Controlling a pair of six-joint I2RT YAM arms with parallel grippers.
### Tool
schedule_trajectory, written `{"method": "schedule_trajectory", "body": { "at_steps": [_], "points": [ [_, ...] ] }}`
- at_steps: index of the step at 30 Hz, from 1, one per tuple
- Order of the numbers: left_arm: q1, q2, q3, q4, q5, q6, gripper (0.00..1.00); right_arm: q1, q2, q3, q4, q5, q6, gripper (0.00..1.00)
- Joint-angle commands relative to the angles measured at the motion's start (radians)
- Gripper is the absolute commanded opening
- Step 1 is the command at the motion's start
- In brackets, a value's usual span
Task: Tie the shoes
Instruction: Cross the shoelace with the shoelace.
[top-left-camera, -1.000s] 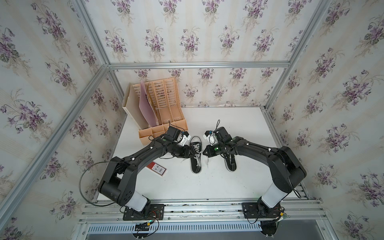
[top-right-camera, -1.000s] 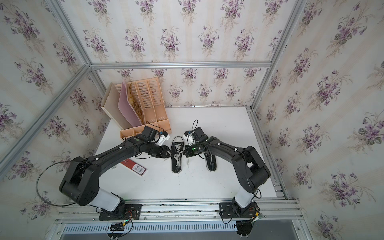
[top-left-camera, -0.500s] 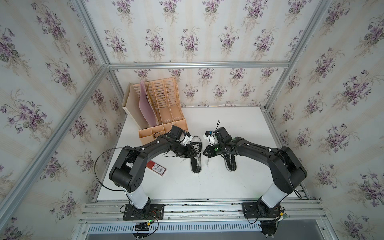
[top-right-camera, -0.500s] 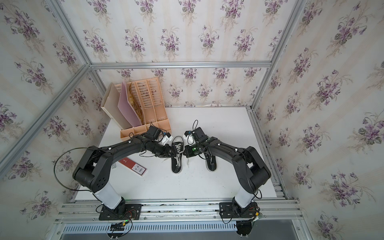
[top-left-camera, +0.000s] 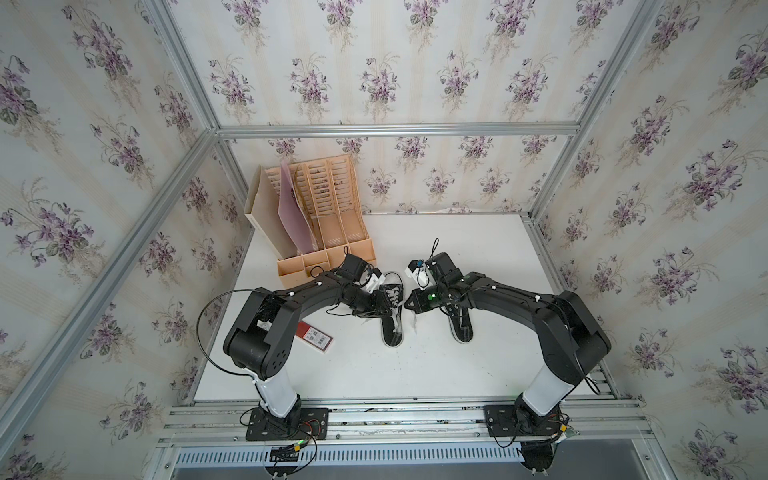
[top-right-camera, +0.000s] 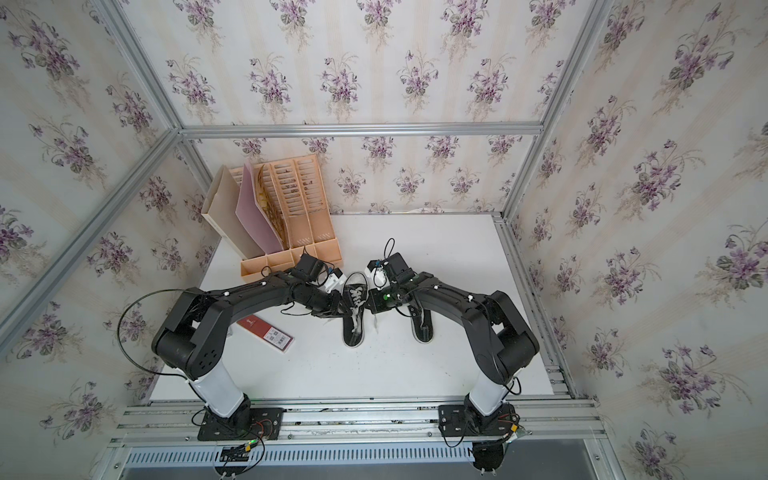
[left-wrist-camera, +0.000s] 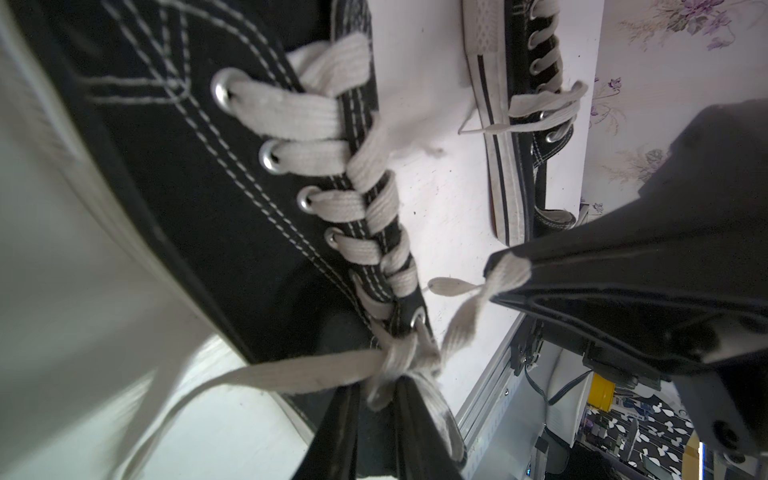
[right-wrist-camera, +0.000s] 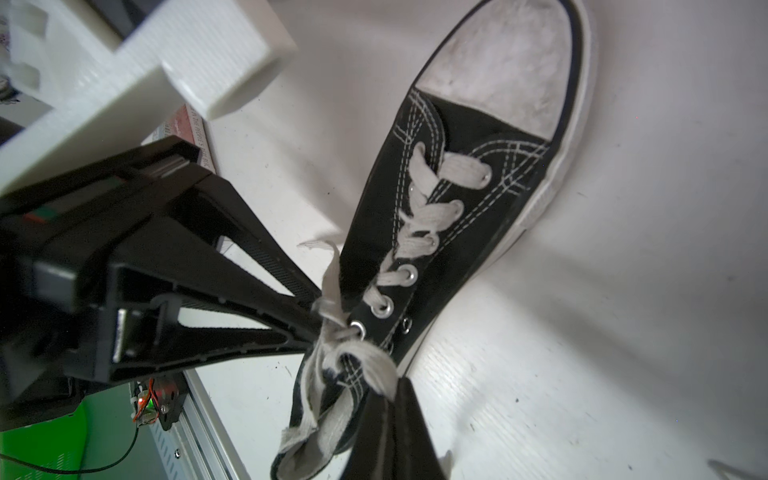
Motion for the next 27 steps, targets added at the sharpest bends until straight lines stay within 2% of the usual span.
{"method": "schedule_trajectory", "body": {
  "at_steps": [1, 6, 10, 13, 27],
  "points": [
    [0.0, -0.006, 0.01, 0.024, 0.022, 0.008, 0.18, 0.0, 0.0, 0.009, 0.01, -0.008, -0.012, 0.0],
    [0.0, -0.021, 0.019, 0.003, 0.0, 0.019, 0.07, -0.001, -0.008, 0.017, 0.006, 0.0, -0.019, 0.0],
    [0.0, -0.08, 0.021, -0.062, -0.06, 0.07, 0.06, 0.0, -0.043, 0.022, -0.011, 0.019, -0.038, 0.0],
    [0.001, -0.1, 0.028, -0.085, -0.061, 0.097, 0.06, 0.001, -0.058, 0.031, -0.011, -0.004, -0.051, 0.0],
    [-0.012, -0.055, 0.048, -0.087, -0.072, 0.087, 0.05, 0.061, 0.002, 0.077, 0.026, -0.057, -0.056, 0.0]
  ]
}}
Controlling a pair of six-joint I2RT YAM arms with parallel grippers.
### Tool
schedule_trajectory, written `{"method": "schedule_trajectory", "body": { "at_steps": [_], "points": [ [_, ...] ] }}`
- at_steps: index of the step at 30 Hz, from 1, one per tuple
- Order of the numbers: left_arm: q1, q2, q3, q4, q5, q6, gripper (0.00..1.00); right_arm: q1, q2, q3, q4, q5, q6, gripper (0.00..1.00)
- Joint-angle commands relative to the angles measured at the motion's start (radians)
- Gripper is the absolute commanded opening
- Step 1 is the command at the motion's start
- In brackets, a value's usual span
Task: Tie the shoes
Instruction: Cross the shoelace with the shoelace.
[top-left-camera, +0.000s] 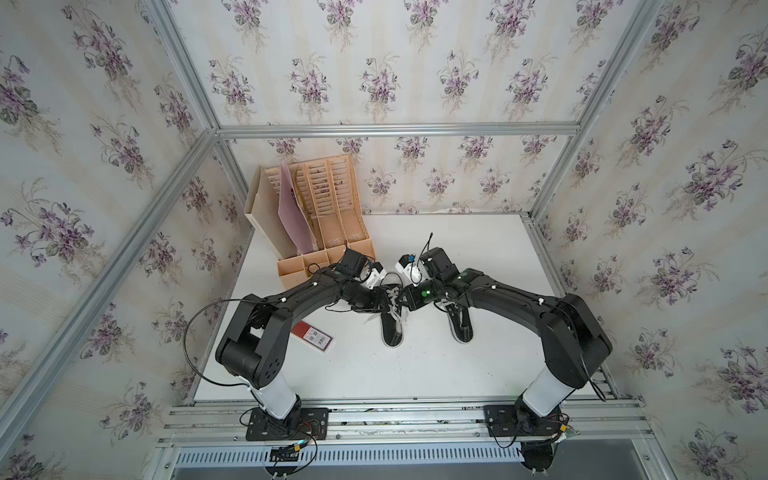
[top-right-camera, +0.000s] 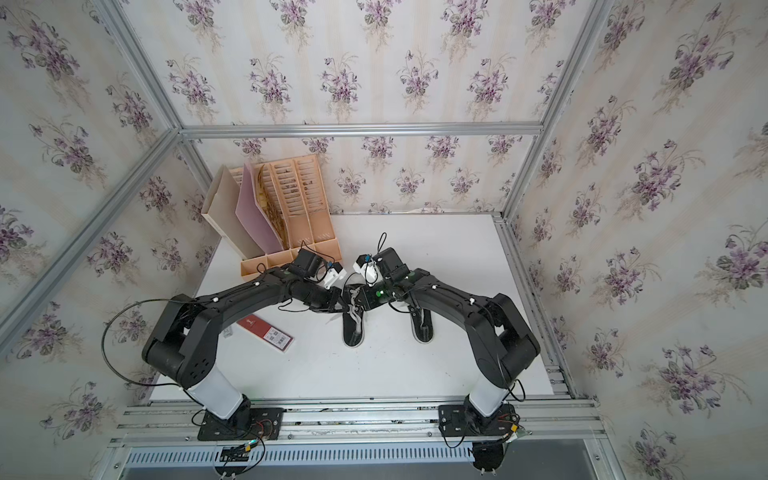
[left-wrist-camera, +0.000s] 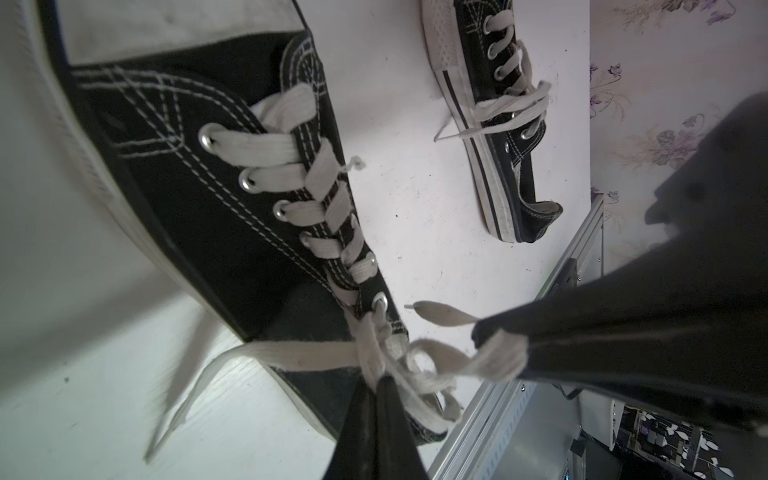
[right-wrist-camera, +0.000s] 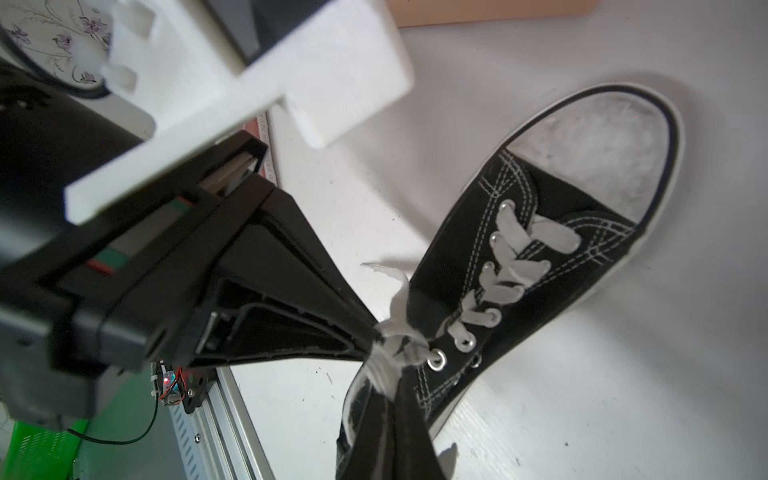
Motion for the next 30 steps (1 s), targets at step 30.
{"method": "schedule_trajectory", "body": {
  "at_steps": [30],
  "points": [
    [-0.016, -0.033, -0.024, 0.037, 0.001, -0.01, 0.07, 0.035, 0.106, -0.047, 0.066, -0.032, -0.011, 0.0]
  ]
}}
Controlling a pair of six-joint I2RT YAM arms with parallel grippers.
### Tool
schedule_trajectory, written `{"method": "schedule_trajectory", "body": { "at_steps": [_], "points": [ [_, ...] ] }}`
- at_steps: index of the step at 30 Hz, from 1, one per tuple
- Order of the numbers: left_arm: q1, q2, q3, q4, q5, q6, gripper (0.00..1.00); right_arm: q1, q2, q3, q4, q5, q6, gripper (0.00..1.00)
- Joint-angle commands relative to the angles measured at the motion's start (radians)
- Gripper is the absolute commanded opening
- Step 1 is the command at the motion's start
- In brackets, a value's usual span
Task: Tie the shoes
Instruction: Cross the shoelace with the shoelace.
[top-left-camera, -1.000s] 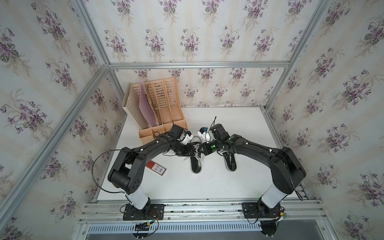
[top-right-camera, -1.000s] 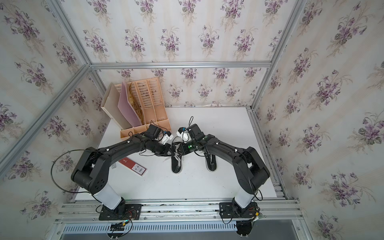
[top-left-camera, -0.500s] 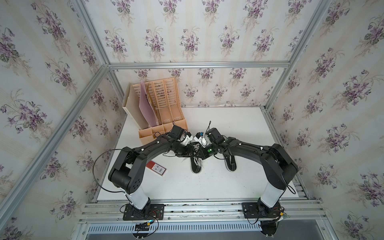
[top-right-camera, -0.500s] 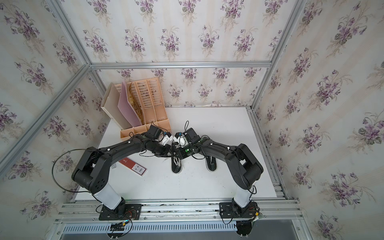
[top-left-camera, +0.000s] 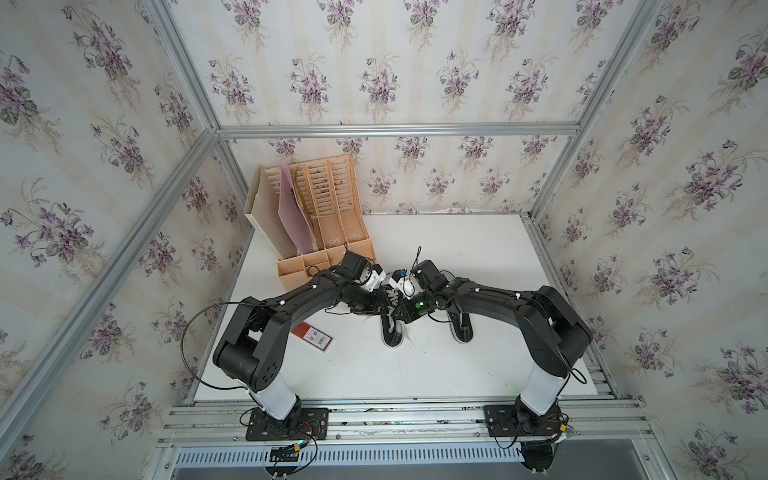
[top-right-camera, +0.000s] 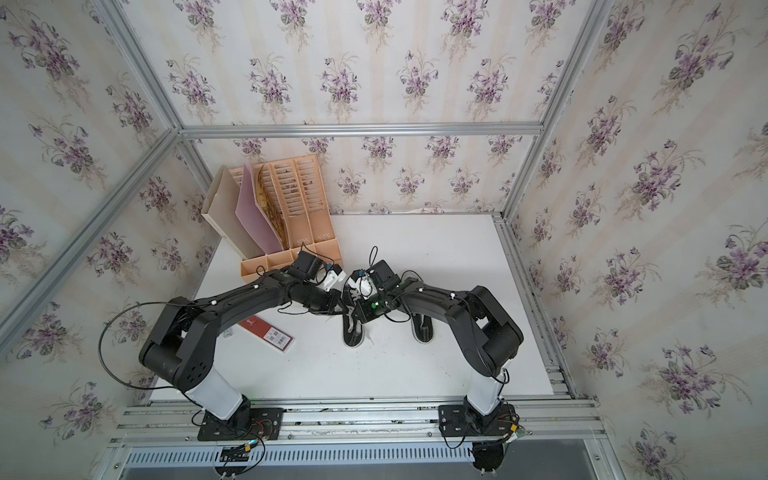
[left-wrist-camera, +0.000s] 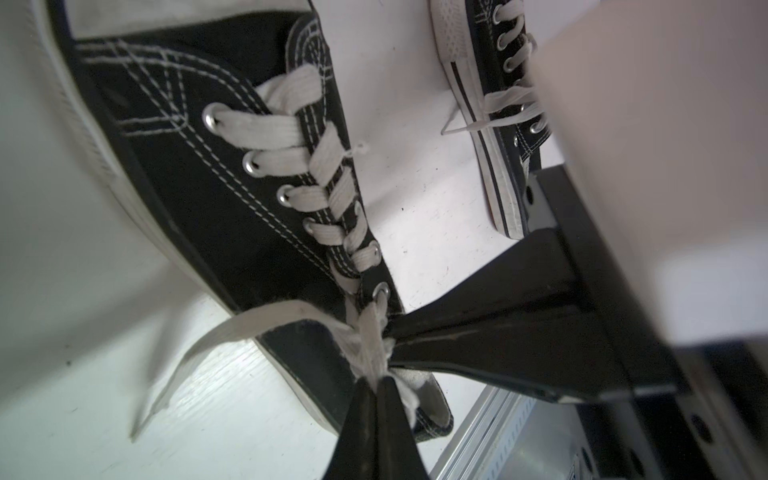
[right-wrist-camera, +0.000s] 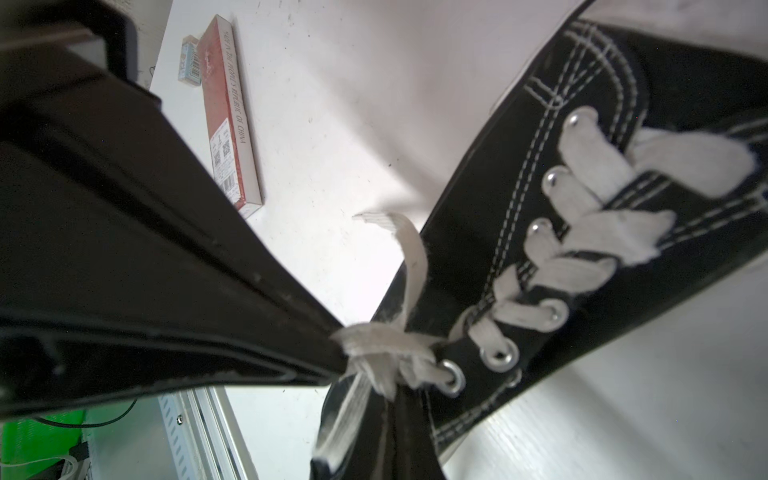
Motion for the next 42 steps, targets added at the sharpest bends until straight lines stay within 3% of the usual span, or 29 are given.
{"method": "schedule_trajectory", "body": {
  "at_steps": [1, 16, 26, 33, 36, 42],
  "points": [
    [-0.005, -0.006, 0.003, 0.021, 0.02, 0.003, 0.07, 0.0, 0.004, 0.005, 0.013, -0.005, -0.008, 0.0],
    [-0.025, 0.022, 0.002, 0.007, 0.037, 0.019, 0.15, -0.001, -0.018, 0.001, 0.077, 0.018, 0.037, 0.0],
    [-0.021, -0.012, -0.014, 0.015, 0.043, 0.03, 0.35, -0.002, -0.022, -0.011, 0.066, 0.037, 0.03, 0.0],
    [0.03, -0.069, 0.009, -0.023, 0.053, 0.045, 0.5, -0.002, -0.016, -0.012, 0.053, 0.051, 0.02, 0.0],
    [0.064, -0.063, 0.009, -0.024, 0.064, 0.037, 0.49, -0.002, -0.016, -0.011, 0.055, 0.046, 0.023, 0.0],
    [0.083, 0.007, 0.04, -0.023, 0.088, 0.034, 0.38, -0.001, -0.021, -0.014, 0.058, 0.051, 0.027, 0.0]
  ]
}}
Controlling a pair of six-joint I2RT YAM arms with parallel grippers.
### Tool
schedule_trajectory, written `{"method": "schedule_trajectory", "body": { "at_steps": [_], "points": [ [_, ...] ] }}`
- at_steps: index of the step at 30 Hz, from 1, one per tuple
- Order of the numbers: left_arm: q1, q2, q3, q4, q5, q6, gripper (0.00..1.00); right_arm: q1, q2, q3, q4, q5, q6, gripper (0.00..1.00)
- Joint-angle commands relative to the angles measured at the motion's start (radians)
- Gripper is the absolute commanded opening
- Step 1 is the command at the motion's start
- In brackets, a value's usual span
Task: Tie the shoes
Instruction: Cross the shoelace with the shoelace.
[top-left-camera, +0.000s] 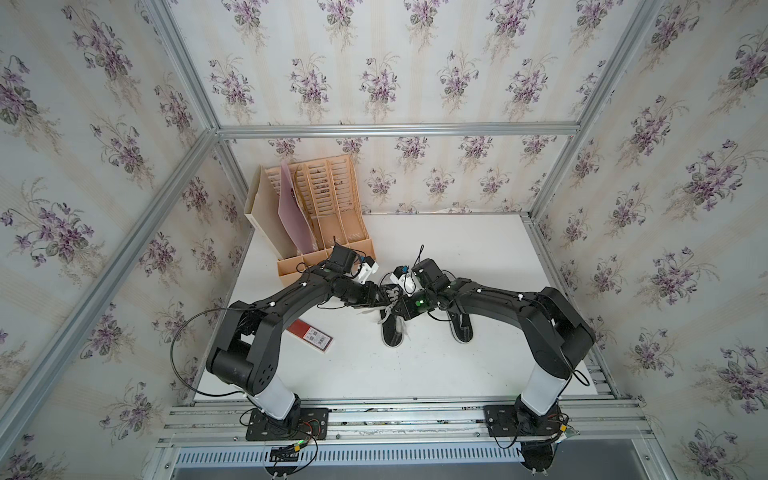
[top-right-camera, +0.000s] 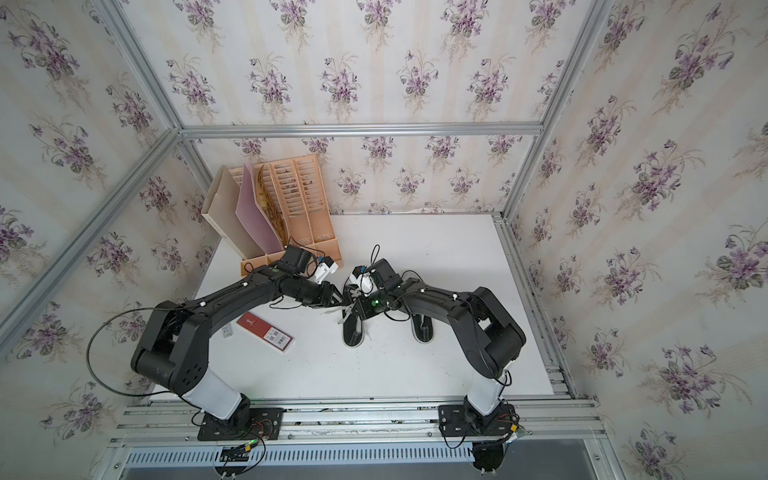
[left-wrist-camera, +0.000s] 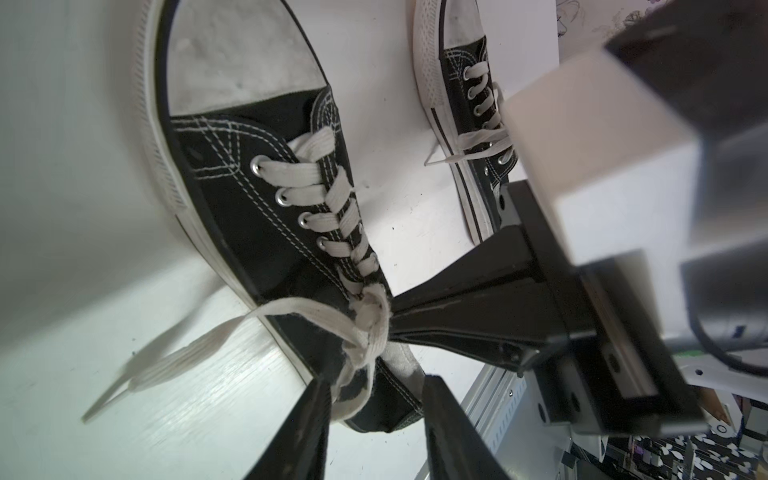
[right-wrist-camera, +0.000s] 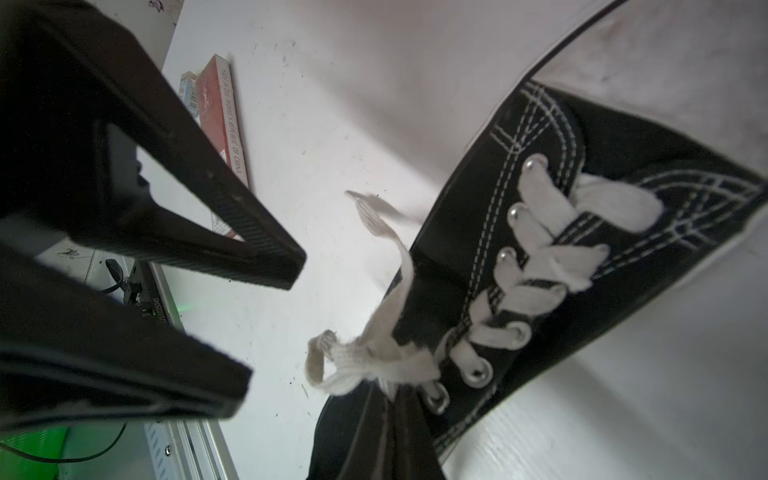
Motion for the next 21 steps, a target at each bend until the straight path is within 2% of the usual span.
{"method": "schedule_trajectory", "body": {
  "at_steps": [1, 9, 21],
  "points": [
    [0.003, 0.03, 0.017, 0.005, 0.024, 0.007, 0.37, 0.001, 0.0, 0.0, 0.006, 0.004, -0.004, 0.0],
    [0.006, 0.088, 0.022, 0.076, 0.014, -0.045, 0.26, 0.001, 0.003, 0.004, 0.003, 0.004, -0.002, 0.0],
    [0.0, 0.109, -0.013, 0.096, 0.074, -0.046, 0.23, 0.001, 0.012, 0.012, 0.002, -0.004, -0.007, 0.0]
  ]
}}
